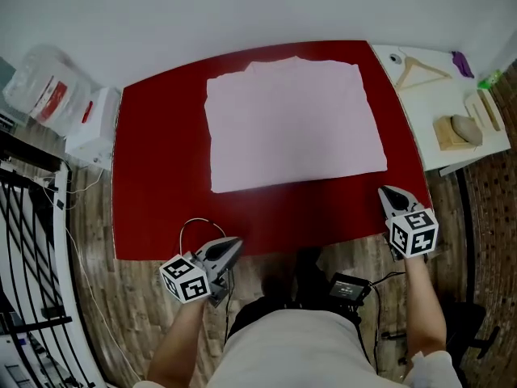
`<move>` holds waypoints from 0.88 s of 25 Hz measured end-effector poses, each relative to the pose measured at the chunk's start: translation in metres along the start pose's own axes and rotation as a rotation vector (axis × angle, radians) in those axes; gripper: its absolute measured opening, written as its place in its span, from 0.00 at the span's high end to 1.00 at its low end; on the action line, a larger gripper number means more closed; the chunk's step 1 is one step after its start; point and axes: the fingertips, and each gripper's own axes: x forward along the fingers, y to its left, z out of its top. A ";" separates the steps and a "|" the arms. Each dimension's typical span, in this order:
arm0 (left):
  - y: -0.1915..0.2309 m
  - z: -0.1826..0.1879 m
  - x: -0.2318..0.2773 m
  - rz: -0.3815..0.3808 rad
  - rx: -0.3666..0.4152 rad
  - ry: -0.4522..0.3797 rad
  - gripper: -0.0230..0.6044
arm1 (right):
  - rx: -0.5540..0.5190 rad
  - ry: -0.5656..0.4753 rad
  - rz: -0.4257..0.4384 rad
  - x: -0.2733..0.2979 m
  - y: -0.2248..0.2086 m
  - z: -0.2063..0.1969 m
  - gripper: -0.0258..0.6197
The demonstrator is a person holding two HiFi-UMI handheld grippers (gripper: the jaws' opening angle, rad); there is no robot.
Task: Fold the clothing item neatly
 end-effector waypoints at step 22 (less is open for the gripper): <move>-0.056 -0.025 -0.085 -0.015 0.118 -0.100 0.95 | 0.076 -0.147 -0.090 -0.113 0.108 -0.031 0.94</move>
